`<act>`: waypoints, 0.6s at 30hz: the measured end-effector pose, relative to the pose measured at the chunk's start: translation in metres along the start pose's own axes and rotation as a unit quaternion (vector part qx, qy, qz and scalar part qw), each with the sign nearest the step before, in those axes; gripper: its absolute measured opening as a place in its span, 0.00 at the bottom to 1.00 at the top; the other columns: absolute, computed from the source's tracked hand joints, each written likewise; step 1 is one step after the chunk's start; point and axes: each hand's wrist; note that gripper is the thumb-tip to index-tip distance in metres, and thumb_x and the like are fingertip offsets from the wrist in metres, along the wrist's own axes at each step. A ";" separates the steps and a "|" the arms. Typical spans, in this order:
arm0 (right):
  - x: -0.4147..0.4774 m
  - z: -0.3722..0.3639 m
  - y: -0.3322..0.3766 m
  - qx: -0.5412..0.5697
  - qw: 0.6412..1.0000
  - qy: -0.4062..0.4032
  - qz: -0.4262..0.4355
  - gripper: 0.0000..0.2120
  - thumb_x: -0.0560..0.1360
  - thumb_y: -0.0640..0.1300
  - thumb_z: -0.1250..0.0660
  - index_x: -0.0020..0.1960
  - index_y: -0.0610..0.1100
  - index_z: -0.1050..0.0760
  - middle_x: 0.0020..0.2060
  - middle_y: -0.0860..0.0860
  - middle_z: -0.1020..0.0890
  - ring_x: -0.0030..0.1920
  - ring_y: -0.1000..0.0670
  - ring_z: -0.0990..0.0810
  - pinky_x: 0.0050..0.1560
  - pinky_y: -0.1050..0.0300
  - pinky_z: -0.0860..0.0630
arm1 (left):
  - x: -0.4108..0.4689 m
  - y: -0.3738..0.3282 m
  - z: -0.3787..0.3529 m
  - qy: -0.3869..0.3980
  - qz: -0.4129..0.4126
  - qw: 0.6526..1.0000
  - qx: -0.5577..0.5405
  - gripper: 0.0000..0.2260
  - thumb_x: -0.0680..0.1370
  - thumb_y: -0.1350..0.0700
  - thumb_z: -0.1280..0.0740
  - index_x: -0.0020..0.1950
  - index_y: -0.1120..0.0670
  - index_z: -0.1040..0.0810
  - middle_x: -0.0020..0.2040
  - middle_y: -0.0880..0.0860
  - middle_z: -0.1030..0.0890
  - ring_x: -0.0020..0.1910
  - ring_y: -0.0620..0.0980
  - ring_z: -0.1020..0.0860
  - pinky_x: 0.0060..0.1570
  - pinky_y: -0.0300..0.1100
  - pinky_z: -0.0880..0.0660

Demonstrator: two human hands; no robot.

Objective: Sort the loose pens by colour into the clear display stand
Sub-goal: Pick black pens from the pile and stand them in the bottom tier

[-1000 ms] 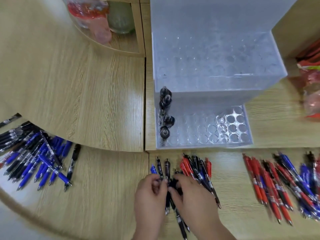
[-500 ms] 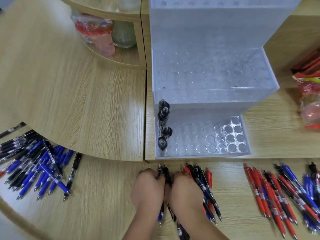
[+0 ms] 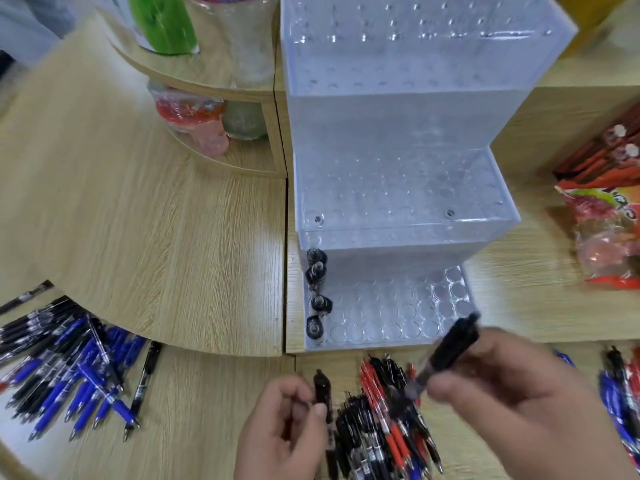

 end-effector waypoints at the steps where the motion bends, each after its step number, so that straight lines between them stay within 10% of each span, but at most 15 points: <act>1: 0.009 0.000 0.008 0.000 0.999 -0.026 0.032 0.11 0.61 0.51 0.19 0.42 0.54 0.16 0.33 0.49 0.15 0.32 0.49 0.17 0.35 0.62 0.21 | -0.003 -0.010 0.000 -0.008 -0.019 1.000 -0.016 0.09 0.60 0.45 0.31 0.38 0.43 0.21 0.26 0.53 0.26 0.25 0.46 0.32 0.27 0.34 0.36; 8: 0.060 -0.030 0.022 0.064 0.987 -0.107 0.098 0.06 0.65 0.49 0.27 0.42 0.55 0.17 0.33 0.56 0.15 0.35 0.54 0.17 0.38 0.66 0.22 | 0.013 -0.060 0.014 -0.062 -0.122 0.990 -0.034 0.12 0.66 0.61 0.30 0.45 0.48 0.14 0.35 0.55 0.16 0.30 0.48 0.22 0.32 0.33 0.26; 18: 0.073 -0.052 0.005 -0.061 0.981 -0.104 0.150 0.04 0.70 0.46 0.24 0.43 0.54 0.17 0.39 0.62 0.16 0.40 0.62 0.18 0.41 0.75 0.27 | 0.044 -0.068 0.005 -0.130 -0.098 0.978 -0.127 0.13 0.61 0.46 0.30 0.42 0.47 0.14 0.30 0.53 0.19 0.24 0.47 0.28 0.27 0.33 0.29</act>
Point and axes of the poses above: each hand's wrist, its own x-axis towards the middle knuckle, its own z-axis out of the back of the hand, y = z × x
